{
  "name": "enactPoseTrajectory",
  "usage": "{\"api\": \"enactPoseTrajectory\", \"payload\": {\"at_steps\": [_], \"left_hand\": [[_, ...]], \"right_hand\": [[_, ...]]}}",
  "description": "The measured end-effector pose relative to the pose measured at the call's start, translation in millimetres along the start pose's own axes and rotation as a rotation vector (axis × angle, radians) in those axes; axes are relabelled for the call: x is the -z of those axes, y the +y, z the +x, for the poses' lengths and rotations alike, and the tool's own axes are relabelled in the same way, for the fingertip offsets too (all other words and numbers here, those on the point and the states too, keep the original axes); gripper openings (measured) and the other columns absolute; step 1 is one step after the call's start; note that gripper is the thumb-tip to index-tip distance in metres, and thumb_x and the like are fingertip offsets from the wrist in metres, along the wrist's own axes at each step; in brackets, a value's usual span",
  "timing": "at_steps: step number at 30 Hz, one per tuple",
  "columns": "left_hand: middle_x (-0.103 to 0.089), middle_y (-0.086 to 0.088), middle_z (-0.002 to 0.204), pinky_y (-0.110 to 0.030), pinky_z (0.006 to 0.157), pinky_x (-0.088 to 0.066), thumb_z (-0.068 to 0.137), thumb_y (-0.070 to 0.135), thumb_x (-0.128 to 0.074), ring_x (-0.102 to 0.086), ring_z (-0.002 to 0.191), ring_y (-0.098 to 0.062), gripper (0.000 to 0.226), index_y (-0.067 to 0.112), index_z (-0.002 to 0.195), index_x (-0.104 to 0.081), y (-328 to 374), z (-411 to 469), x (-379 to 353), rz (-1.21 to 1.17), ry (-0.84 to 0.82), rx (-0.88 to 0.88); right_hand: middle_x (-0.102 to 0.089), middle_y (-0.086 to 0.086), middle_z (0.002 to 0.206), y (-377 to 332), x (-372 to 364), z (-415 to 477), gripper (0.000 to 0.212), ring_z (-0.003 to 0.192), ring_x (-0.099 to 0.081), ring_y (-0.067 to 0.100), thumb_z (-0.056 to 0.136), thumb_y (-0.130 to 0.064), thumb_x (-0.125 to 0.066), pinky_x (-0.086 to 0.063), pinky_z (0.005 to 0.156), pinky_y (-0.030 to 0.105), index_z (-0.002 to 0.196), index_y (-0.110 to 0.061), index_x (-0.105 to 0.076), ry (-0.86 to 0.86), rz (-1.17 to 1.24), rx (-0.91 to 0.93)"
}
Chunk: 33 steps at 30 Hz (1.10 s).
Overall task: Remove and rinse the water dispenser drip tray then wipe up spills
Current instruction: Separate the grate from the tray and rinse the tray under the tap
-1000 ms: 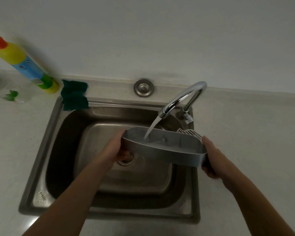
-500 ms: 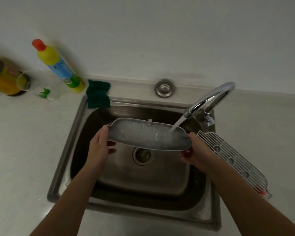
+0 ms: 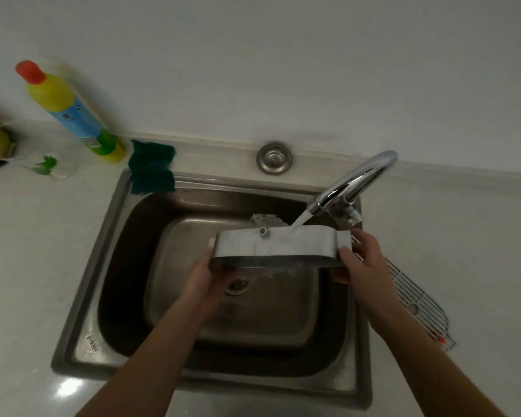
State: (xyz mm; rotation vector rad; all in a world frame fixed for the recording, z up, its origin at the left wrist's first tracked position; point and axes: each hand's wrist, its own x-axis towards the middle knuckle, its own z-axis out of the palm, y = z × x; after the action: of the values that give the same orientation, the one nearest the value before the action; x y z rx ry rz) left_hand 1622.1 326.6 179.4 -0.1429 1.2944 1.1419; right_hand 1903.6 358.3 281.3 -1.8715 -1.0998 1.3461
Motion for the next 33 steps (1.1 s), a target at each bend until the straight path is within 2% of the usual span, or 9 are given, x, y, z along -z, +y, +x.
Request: {"api": "enactPoseTrajectory", "payload": {"at_steps": [4,8,13,17,21,23,25,30,33], "left_hand": [[-0.072,-0.02,0.127,-0.04,0.079,-0.065,0.105,0.031,-0.057,-0.076,0.107,-0.029,0.025,0.016,0.122,-0.068,11,-5,2,0.097,-0.001,-0.12],[-0.069,0.006,0.129,-0.031,0.079,-0.064,0.109,0.03,-0.049,-0.068,0.116,-0.017,0.03,0.049,0.115,-0.072,23,-21,6,0.311,0.026,-0.28],[-0.077,0.001,0.122,-0.034,0.078,-0.064,0.106,0.044,-0.051,-0.075,0.112,-0.021,0.03,0.036,0.127,-0.07,28,-30,16,0.259,0.053,-0.277],[-0.071,-0.012,0.13,-0.055,0.09,-0.062,0.1,0.052,-0.059,-0.072,0.115,-0.035,0.047,0.022,0.136,-0.063,33,-29,10,0.118,0.07,-0.168],[-0.069,-0.016,0.137,-0.05,0.091,-0.061,0.099,0.04,-0.065,-0.068,0.123,-0.036,0.044,0.014,0.134,-0.065,38,-26,2,0.094,0.043,-0.229],[-0.064,-0.015,0.141,-0.048,0.092,-0.061,0.096,0.04,-0.065,-0.065,0.127,-0.035,0.048,0.019,0.139,-0.062,41,-28,3,0.12,-0.044,-0.295],[-0.059,-0.009,0.143,-0.043,0.091,-0.062,0.095,0.041,-0.061,-0.067,0.124,-0.029,0.047,0.032,0.141,-0.06,42,-32,3,0.183,-0.153,-0.34],[-0.058,-0.01,0.15,-0.047,0.096,-0.06,0.096,0.047,-0.06,-0.064,0.131,-0.031,0.057,0.037,0.151,-0.05,36,-36,3,0.03,-0.242,-0.201],[-0.063,-0.02,0.144,-0.052,0.097,-0.058,0.08,0.06,-0.079,-0.064,0.13,-0.038,0.069,0.024,0.138,-0.067,20,-45,-1,0.005,-0.253,-0.067]], "right_hand": [[-0.066,0.006,0.129,16,1,-4,0.034,0.114,-0.069,0.03,0.1,-0.021,-0.057,-0.062,0.087,0.046,0.134,-0.03,-0.06,-0.054,0.385,-0.241],[-0.062,0.007,0.124,13,-14,0,0.014,0.109,-0.069,0.035,0.101,-0.04,-0.056,-0.064,0.079,0.05,0.115,-0.039,-0.061,-0.065,0.459,-0.356],[-0.057,0.0,0.123,-2,-31,12,0.015,0.113,-0.063,0.025,0.105,-0.03,-0.051,-0.062,0.089,0.053,0.119,-0.035,-0.051,-0.019,0.164,-0.054],[-0.058,0.003,0.134,-6,-29,14,0.037,0.12,-0.062,0.022,0.105,-0.02,-0.054,-0.057,0.099,0.05,0.14,-0.025,-0.045,-0.095,0.065,0.183],[-0.055,0.011,0.147,-8,-23,13,0.058,0.13,-0.057,0.035,0.101,-0.047,-0.054,-0.051,0.103,0.063,0.152,-0.022,-0.043,-0.167,0.487,-0.26],[-0.062,0.011,0.137,-10,-17,15,0.062,0.123,-0.06,0.038,0.095,-0.064,-0.052,-0.051,0.097,0.068,0.142,-0.025,-0.055,-0.166,0.475,-0.412],[-0.062,0.012,0.129,-12,-14,15,0.057,0.117,-0.063,0.04,0.093,-0.064,-0.056,-0.056,0.09,0.067,0.134,-0.025,-0.057,-0.162,0.379,-0.46],[-0.059,0.009,0.121,-11,-15,11,0.038,0.105,-0.068,0.029,0.087,-0.049,-0.073,-0.066,0.073,0.049,0.114,-0.027,-0.056,-0.115,0.122,-0.171],[-0.059,-0.013,0.117,-10,-15,1,0.031,0.1,-0.065,0.013,0.087,-0.044,-0.075,-0.062,0.072,0.032,0.108,-0.039,-0.053,-0.083,-0.077,0.146]]}}
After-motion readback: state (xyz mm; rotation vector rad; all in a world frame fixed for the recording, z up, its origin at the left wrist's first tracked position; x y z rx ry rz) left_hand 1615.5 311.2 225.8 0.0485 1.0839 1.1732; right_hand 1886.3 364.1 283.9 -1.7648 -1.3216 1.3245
